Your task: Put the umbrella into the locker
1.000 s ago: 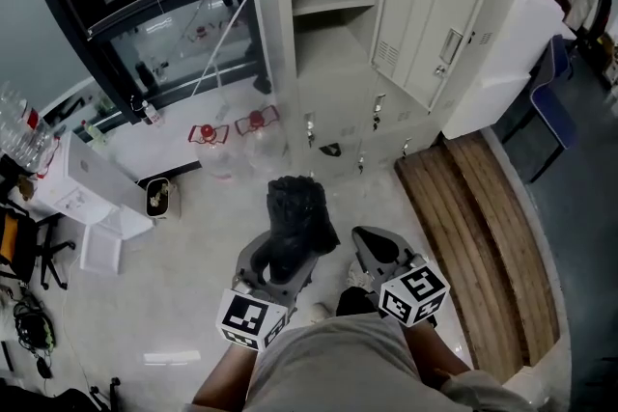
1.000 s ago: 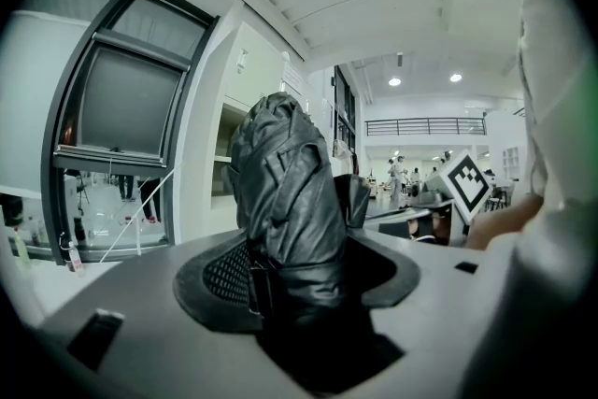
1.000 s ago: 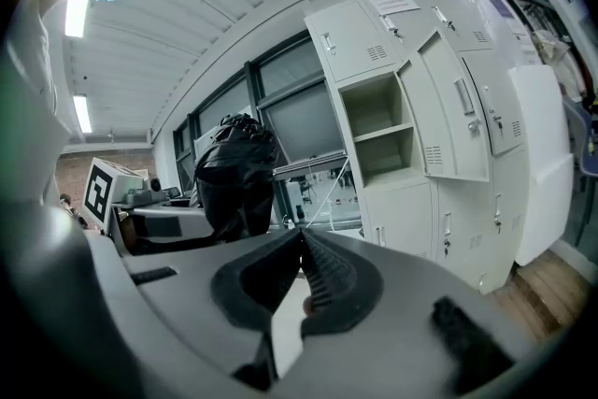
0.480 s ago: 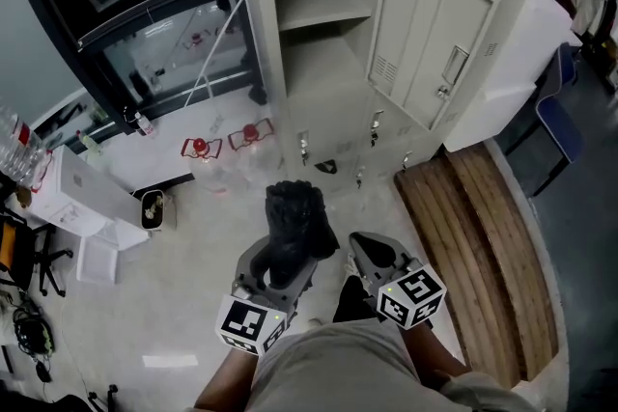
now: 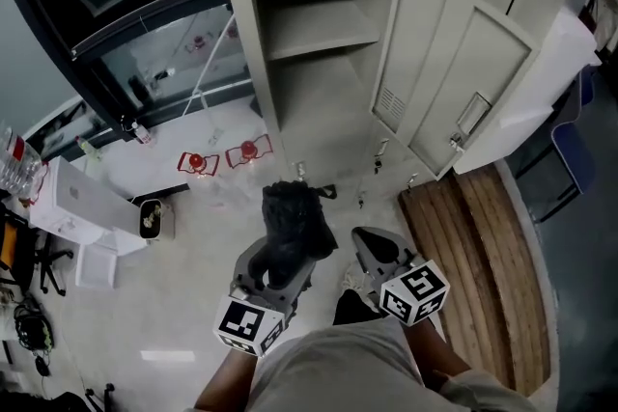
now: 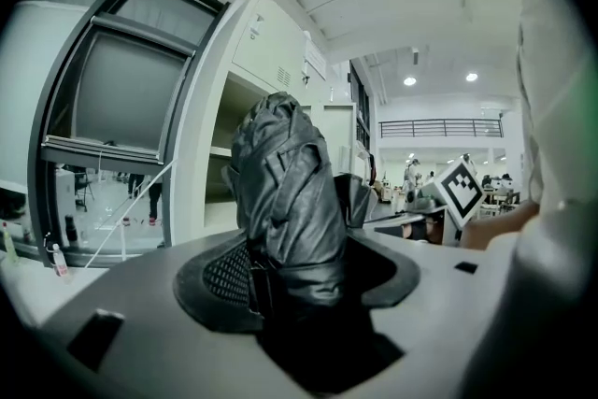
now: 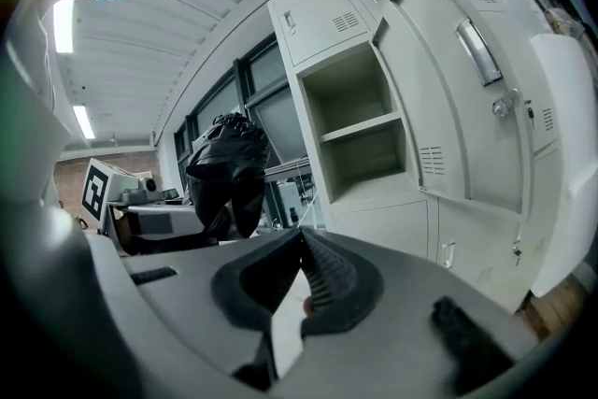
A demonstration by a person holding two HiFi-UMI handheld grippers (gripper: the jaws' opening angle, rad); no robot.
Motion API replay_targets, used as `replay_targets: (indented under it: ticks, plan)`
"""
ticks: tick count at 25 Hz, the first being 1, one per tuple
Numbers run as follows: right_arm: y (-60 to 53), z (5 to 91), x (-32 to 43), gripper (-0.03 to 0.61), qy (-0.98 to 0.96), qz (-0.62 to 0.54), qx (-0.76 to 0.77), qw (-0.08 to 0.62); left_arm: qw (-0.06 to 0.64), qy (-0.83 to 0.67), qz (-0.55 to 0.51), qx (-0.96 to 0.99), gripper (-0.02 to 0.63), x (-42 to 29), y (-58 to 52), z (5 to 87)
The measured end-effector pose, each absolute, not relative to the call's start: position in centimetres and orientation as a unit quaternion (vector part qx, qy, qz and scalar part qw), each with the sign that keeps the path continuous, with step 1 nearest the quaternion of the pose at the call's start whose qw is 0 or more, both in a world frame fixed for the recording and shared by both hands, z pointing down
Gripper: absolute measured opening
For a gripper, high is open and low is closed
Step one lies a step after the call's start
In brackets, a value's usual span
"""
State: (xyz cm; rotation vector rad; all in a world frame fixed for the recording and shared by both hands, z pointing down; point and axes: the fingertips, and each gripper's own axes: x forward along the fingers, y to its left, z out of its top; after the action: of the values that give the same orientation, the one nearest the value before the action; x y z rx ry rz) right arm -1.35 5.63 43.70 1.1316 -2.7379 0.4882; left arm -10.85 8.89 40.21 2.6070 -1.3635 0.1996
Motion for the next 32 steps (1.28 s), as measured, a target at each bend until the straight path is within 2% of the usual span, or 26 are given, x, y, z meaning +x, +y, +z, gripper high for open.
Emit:
replay_targets:
  ticks: [3,19,32]
  plan:
    - [3.2,43.6,-0.5,0.028,-0.911,0.165,0.371,0.07,0.114,-0.462,0.077,0.876,0.281,-9.9,6.8,40.5]
    - [-8.8,42.4,3.6,0.028,-0.934,0.153,0.313,0.076,0.116,-0.511,0.052,0.85,0.281,-5.2,-5.5,39.8]
    - [-11.4,42.8,3.7,0.028,-0.94,0.162,0.289,0.08,0.131,-0.533,0.064,0.833,0.281,-5.1,-8.0,40.0]
